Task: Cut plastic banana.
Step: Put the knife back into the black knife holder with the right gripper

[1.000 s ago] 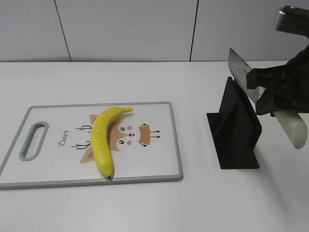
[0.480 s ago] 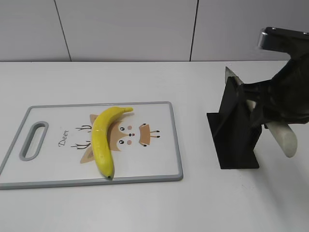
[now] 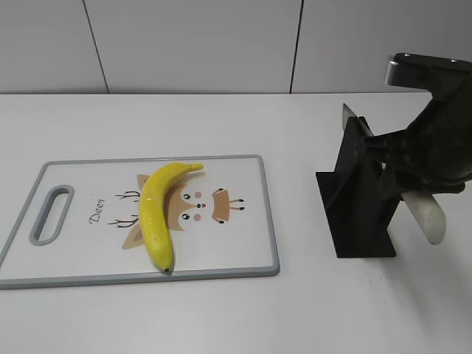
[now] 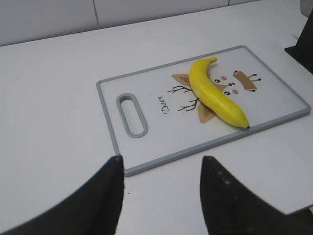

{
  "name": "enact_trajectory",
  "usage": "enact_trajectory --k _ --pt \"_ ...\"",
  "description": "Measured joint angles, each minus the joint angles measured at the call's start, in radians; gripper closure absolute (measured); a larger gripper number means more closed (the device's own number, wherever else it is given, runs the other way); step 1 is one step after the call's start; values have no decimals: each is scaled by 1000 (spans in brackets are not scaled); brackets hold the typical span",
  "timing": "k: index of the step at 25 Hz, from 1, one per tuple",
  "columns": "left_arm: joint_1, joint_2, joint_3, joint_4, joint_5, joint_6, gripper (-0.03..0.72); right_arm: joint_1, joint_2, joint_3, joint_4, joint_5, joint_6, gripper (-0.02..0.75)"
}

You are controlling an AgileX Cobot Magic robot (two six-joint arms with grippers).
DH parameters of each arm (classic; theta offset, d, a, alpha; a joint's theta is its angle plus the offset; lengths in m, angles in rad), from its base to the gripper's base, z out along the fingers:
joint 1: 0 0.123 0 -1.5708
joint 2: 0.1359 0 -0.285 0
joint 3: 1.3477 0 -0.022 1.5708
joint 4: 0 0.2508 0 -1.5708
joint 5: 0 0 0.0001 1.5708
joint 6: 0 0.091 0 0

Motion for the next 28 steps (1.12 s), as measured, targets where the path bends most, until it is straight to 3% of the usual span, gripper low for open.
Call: enact_trajectory --k 2,7,9,14,21,28 --pt "0 0 0 0 0 0 207 0 0 0 1 0 0 517" --pt "0 0 0 0 0 1 207 0 0 0 1 0 0 272" --pt "0 0 0 0 0 1 207 0 0 0 1 -7 0 240" --pt "0 0 0 0 0 1 207 0 -10 -3 0 1 -27 222" --pt "0 0 0 0 0 1 207 0 -209 -8 53 187 -335 220" --pt "0 0 0 -1 -2 1 207 0 -593 271 48 139 -452 220"
